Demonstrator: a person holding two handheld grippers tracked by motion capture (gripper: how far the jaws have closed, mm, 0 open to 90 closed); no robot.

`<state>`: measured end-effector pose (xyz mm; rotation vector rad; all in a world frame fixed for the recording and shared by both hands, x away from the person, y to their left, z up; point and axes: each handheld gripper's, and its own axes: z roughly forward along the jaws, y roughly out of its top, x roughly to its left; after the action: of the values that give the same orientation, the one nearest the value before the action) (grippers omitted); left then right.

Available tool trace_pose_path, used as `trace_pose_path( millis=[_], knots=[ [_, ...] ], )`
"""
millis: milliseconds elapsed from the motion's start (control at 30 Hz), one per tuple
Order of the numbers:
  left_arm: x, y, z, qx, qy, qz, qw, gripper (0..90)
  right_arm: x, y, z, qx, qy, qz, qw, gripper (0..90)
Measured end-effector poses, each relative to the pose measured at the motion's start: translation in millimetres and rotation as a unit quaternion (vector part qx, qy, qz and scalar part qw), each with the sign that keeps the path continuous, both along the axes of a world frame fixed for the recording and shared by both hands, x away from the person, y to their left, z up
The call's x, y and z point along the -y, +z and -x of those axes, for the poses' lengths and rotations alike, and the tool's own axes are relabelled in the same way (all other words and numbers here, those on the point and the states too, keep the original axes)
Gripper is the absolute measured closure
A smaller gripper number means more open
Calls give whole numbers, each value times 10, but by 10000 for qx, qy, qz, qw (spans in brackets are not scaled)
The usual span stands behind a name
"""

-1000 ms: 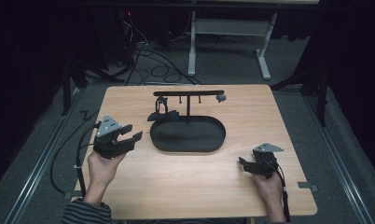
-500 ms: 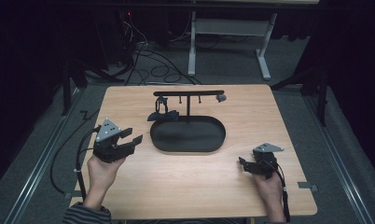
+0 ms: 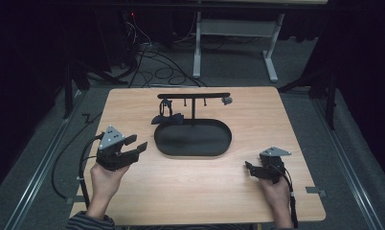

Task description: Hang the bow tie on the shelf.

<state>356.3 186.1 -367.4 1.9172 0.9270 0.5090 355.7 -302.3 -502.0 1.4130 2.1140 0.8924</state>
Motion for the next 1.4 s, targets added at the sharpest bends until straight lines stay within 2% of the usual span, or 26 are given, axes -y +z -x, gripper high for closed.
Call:
trace_pose_path(
  millis=[1400],
  knots=[
    [50,-337,74,-326,-18,174,9993,505,0,0,0,5,5,2,10000,307]
  ],
)
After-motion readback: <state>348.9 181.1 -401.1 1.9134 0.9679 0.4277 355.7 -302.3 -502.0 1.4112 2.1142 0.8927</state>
